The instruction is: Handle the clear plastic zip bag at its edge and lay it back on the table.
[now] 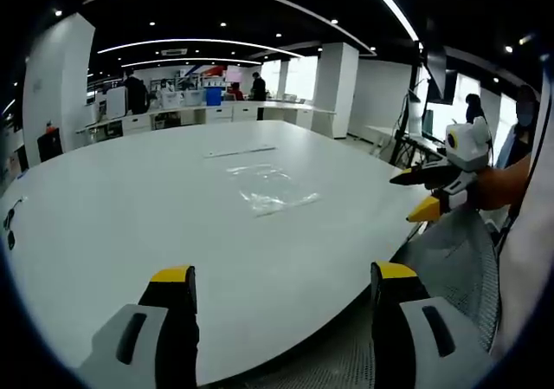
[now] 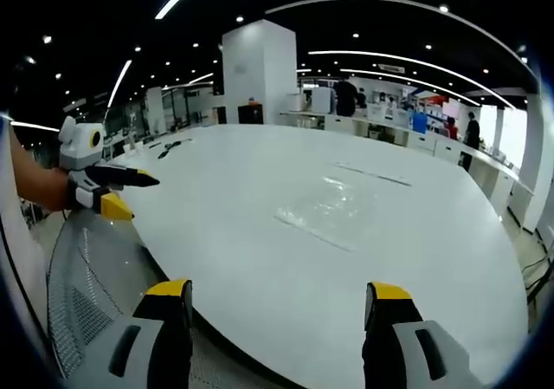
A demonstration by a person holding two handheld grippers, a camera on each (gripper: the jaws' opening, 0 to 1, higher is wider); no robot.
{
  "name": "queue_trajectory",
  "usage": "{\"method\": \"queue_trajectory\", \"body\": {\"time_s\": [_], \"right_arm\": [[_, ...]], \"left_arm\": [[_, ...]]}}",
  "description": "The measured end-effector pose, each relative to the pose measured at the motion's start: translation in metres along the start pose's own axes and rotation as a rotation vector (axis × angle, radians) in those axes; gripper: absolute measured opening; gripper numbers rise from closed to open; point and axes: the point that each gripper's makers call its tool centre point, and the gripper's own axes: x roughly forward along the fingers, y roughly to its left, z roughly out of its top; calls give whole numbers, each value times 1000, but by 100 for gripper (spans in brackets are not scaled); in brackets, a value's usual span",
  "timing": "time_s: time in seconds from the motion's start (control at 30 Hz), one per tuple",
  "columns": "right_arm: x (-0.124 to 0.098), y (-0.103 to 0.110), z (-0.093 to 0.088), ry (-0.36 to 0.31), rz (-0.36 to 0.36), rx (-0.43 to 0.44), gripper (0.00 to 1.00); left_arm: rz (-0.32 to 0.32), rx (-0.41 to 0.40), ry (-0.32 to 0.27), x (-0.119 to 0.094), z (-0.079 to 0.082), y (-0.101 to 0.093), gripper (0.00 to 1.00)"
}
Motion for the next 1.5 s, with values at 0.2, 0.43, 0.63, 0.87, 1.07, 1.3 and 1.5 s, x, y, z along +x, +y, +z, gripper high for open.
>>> {"method": "queue_trajectory", "body": {"time_s": [0.2, 0.43, 0.63, 0.87, 1.07, 1.3, 1.5], "right_arm": [[0, 2, 1, 3, 6, -3, 82], [0, 2, 0, 4, 11, -2, 81], [0, 3, 1, 1, 13, 1, 81], [0, 2, 0, 3, 12, -2, 81], [0, 2, 1, 1, 12, 1, 81], [0, 3, 1, 1, 11, -3, 80], [0, 2, 0, 2, 11, -3, 80]], "left_arm": [[1, 0, 1, 1, -1, 4, 81], [2, -1, 0, 0, 1, 2, 81], [-1, 9, 1, 0, 3, -3, 81], [-3, 10, -2, -1, 4, -5, 81], [-3, 13, -3, -1, 6, -9, 80], [-4, 12, -5, -1, 6, -9, 80], [-4, 11, -5, -1, 6, -9, 80]]}}
